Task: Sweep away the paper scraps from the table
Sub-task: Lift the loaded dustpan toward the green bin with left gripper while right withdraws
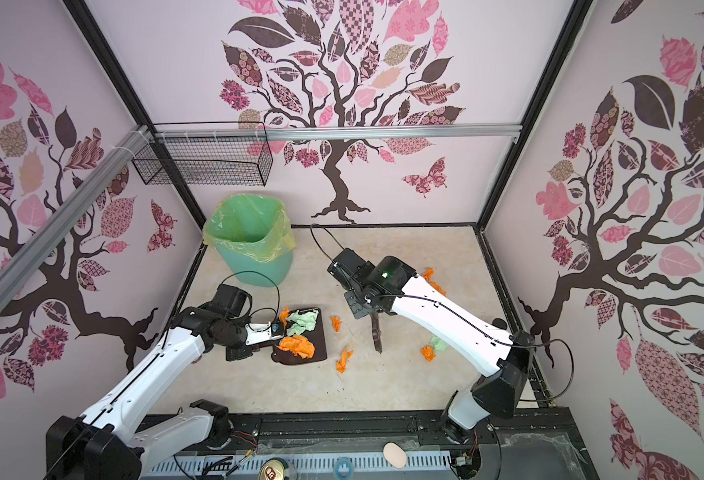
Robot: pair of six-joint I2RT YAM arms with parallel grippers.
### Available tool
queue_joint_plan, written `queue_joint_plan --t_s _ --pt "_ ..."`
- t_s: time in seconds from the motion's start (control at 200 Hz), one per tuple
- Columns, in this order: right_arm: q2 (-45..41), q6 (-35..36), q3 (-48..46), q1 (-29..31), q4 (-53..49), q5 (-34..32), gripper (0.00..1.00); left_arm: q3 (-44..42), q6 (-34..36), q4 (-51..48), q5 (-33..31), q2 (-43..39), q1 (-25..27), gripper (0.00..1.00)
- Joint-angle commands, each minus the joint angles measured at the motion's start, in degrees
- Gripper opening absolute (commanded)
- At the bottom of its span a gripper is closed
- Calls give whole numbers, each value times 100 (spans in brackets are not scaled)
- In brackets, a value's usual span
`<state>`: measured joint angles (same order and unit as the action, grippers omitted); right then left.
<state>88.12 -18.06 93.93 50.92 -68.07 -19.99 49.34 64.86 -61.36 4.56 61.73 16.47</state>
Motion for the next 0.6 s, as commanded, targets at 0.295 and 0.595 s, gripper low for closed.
queue_joint_plan --t_s 0.295,0.595 --pt "-686 -26 -417 -9 505 151 0 1661 546 -1819 38 398 -272 16" --pt "-943 113 -768 -9 785 230 0 3288 891 -2363 -203 1069 -889 16"
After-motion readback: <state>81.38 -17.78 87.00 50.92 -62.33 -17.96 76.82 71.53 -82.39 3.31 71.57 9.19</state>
